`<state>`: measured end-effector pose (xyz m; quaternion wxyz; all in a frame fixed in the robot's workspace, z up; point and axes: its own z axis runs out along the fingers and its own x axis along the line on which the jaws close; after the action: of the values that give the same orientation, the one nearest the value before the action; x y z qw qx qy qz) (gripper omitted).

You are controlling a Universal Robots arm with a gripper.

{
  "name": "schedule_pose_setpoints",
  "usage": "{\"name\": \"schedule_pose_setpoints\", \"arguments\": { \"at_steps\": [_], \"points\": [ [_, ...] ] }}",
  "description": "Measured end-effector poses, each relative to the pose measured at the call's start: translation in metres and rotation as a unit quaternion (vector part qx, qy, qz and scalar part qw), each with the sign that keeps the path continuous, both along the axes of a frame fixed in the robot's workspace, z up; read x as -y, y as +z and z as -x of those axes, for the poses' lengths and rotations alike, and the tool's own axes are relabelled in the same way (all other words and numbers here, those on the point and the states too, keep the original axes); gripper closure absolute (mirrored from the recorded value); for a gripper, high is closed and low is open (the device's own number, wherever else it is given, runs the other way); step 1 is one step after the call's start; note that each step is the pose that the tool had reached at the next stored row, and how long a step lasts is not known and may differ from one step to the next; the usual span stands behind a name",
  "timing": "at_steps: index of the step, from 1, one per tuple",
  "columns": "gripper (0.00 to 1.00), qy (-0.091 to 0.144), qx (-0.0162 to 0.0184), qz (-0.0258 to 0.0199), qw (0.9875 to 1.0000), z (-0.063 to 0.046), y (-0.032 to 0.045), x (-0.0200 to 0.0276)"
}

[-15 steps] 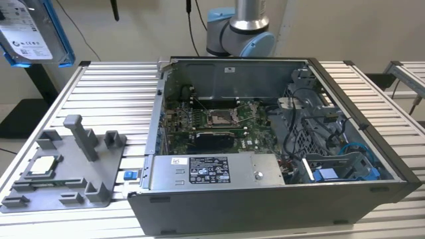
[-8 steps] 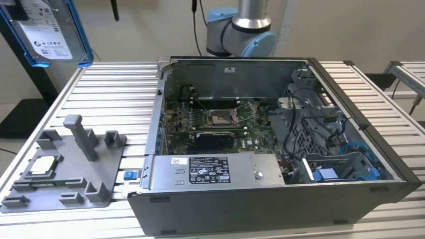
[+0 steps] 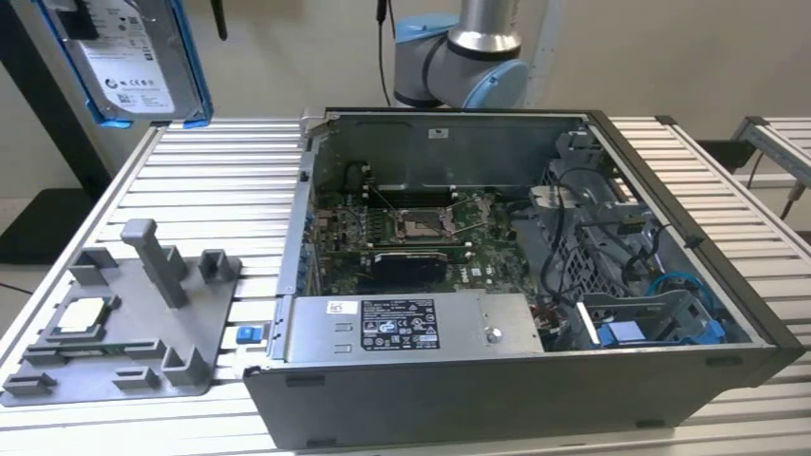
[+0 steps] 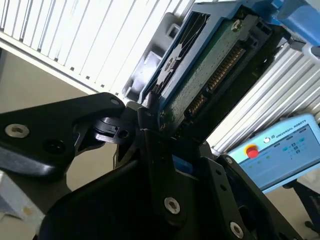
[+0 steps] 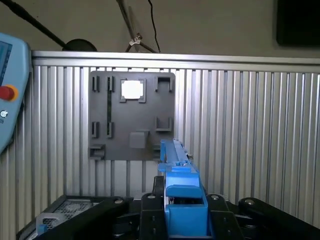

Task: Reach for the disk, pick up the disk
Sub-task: 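Pick up the disk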

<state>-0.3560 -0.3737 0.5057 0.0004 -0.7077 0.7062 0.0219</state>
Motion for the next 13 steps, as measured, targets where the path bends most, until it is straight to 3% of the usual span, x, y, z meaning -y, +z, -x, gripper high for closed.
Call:
{"name": "schedule_pose_setpoints", "arguments": {
  "at_steps": [13],
  "points": [
    [1.0,0.0,-0.0036,0.0,1.0,-0.059,0.0,0.0]
  ]
}}
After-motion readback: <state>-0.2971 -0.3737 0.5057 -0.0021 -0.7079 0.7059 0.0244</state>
